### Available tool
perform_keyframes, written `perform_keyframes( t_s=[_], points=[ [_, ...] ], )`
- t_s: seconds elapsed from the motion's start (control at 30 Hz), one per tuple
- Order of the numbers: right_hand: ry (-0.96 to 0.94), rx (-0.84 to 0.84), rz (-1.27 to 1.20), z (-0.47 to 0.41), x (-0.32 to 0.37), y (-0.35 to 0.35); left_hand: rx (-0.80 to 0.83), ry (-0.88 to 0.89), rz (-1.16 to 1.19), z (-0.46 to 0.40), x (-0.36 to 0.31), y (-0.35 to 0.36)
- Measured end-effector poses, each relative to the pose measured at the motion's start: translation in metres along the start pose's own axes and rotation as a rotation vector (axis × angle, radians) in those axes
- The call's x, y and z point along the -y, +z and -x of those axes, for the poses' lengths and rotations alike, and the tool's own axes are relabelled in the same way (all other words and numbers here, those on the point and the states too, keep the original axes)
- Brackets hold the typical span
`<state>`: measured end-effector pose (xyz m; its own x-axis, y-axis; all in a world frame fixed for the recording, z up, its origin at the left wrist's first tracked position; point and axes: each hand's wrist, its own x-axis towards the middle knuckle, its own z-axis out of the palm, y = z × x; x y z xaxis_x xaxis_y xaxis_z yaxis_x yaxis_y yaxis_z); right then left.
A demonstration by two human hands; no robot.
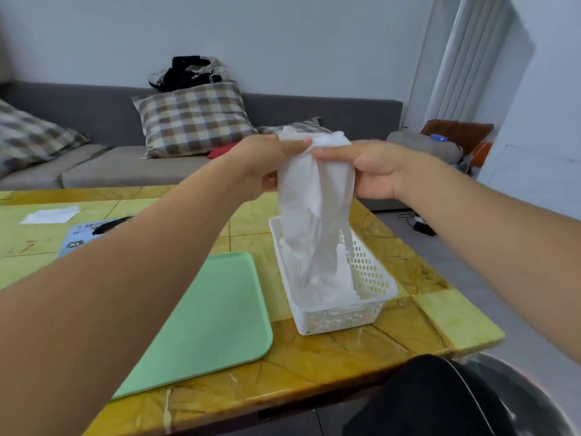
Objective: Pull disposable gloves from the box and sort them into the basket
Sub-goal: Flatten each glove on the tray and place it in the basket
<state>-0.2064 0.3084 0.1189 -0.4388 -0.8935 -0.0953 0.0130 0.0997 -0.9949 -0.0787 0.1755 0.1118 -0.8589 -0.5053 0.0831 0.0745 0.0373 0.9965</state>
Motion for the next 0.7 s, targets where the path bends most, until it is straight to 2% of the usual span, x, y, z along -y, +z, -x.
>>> perform_keyframes(
  t_s=[0.17, 0.27, 0.43, 0.53, 0.7],
  points=[
    [-0.298, -0.200, 0.111, -0.043, 0.041, -0.024, -0.059, 0.209, 0.014, -0.045, -0.047, 0.003],
    [-0.428, -0.295, 0.183, -0.053, 0.039, -0.037, -0.029, 0.262, -0.041, -0.060, -0.040, 0.001],
    [-0.357, -0.328, 0.449, -0.050, -0.071, -0.052, -0.004, 0.203, -0.346, -0.056, 0.071, -0.003],
    [-0.312, -0.291, 0.599, -0.033, -0.137, -0.058, 0.116, 0.174, -0.454, -0.030, 0.131, 0.002],
    [-0.349, -0.201, 0.752, 0.003, -0.166, -0.055, 0.252, 0.313, -0.714, -0.010, 0.159, 0.014]
  ],
)
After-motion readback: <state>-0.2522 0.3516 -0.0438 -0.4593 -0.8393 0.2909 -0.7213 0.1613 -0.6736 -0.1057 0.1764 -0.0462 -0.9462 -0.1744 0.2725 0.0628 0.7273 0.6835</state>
